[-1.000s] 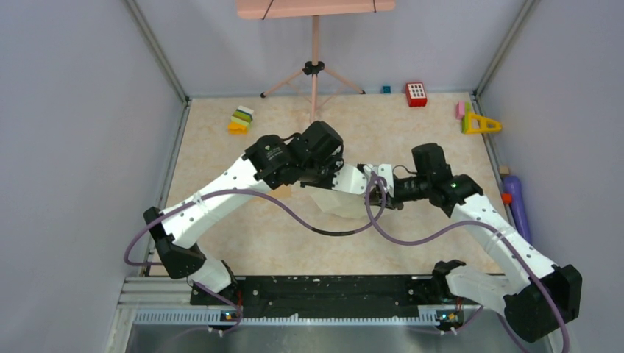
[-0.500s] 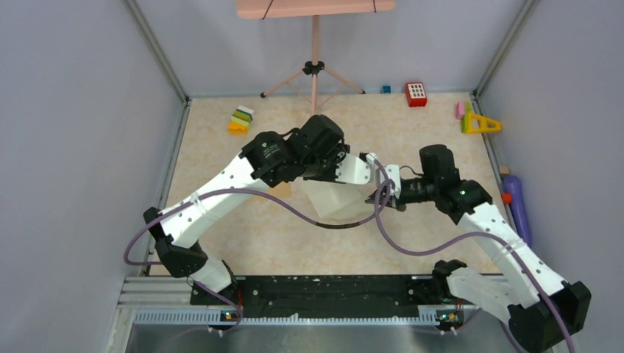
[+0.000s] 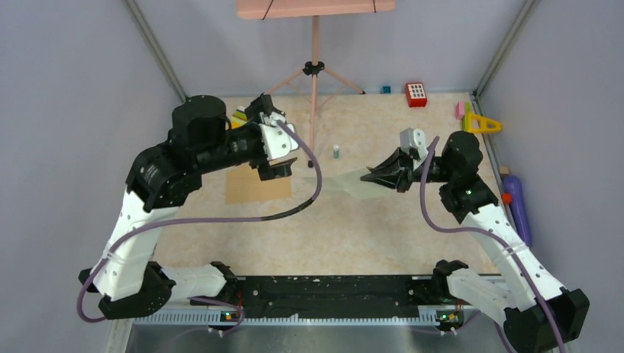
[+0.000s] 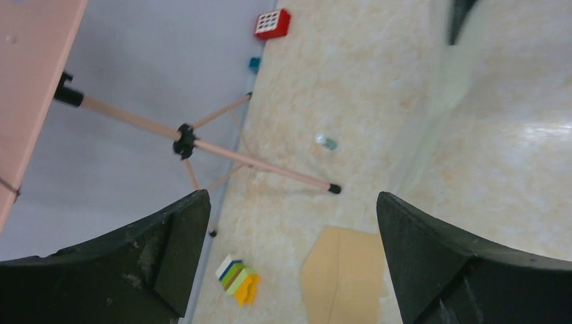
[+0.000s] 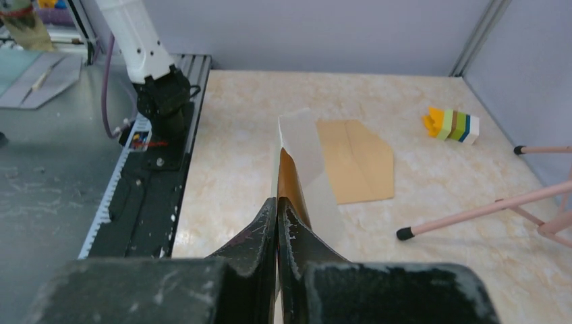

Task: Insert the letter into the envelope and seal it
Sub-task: Fold the letter.

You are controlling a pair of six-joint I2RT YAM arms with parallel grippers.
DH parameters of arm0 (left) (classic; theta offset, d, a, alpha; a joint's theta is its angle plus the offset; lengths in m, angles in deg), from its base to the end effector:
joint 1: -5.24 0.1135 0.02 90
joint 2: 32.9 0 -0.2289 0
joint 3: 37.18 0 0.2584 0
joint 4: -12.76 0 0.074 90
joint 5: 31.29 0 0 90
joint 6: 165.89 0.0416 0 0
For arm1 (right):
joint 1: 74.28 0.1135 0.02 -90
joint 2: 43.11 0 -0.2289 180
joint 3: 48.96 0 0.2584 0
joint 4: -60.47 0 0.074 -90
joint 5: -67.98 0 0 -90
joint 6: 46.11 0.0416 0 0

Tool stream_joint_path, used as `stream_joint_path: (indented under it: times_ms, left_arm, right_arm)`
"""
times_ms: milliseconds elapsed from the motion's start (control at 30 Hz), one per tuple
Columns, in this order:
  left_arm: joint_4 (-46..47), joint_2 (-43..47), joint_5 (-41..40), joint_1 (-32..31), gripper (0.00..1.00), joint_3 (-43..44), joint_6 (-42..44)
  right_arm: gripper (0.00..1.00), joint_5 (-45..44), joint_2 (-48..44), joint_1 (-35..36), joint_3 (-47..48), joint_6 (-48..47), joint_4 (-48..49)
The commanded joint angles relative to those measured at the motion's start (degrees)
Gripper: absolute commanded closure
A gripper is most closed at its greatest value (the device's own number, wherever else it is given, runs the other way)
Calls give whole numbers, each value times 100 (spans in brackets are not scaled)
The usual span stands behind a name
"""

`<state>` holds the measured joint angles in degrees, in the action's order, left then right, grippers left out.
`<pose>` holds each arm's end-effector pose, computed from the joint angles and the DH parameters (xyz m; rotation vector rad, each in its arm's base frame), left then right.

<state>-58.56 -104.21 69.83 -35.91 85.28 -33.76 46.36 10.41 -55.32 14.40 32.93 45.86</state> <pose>0.1578 -0.1485 0.4920 1.3700 1.3450 -0.1750 0.2026 0.1105 0.3343 -1.2527 1.1696 1.0782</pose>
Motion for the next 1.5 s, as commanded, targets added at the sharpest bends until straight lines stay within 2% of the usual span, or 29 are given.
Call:
stream_joint_path:
  times_ms: [0, 67, 133, 267, 367, 533, 600, 767, 900, 933, 967, 1033, 1067, 1200, 1333, 1467]
  left_arm:
    - [-424, -40, 1754, 25, 2, -229, 7]
    - [-425, -140, 2019, 88, 2, -201, -101]
    - [-452, -234, 2263, 115, 2, -177, -95]
    - [-768, -600, 2707, 115, 2, 240, 45]
    - [-838, -819, 2956, 106, 2, 387, 47]
    - [-984, -1139, 3193, 102, 2, 378, 101]
    - [-1063, -1169, 3262, 97, 5, 334, 169]
    - [-1293, -1179, 3518, 81, 20, 237, 387]
    - [-1233, -1193, 3341, 34, 51, 123, 396]
    - [-1147, -1197, 3244, 3, 55, 86, 351]
    - [-1142, -1218, 3186, -35, 53, 81, 348]
    - [-1142, -1272, 3108, -104, 36, 100, 344]
    - [-1107, -1312, 3026, -146, 31, 94, 296]
    - [-945, -1439, 2760, -209, 24, 121, 139]
    - [-864, -1539, 2719, -238, 27, 201, 47]
    - [-917, -1772, 2616, -367, 41, 410, -5]
  right_arm:
    - [100, 86, 121, -118, 148, 2450, 2564]
    - [100, 35, 93, -163, -70, 3015, 3241]
    - [100, -49, -66, -185, -297, 3204, 3631]
    - [100, 15, -180, -206, -259, 3037, 3317]
    - [100, -9, -278, -207, -457, 3147, 3649]
    - [100, -10, -279, -200, -529, 3110, 3642]
    - [100, -61, -229, -201, -549, 3080, 3655]
    - [100, -132, -171, -195, -662, 3039, 3721]
    - [100, -144, -168, -195, -640, 3097, 3746]
    - [100, -143, -154, -197, -641, 3133, 3776]
    - [100, -142, -162, -200, -649, 3170, 3825]
    - [100, -124, -172, -195, -656, 3182, 3816]
    - [100, -108, -171, -197, -664, 3183, 3818]
    - [100, -44, -171, -193, -682, 3201, 3861]
    - [100, -42, -138, -189, -692, 3193, 3882]
    - [100, -62, -125, -129, -735, 2997, 3775]
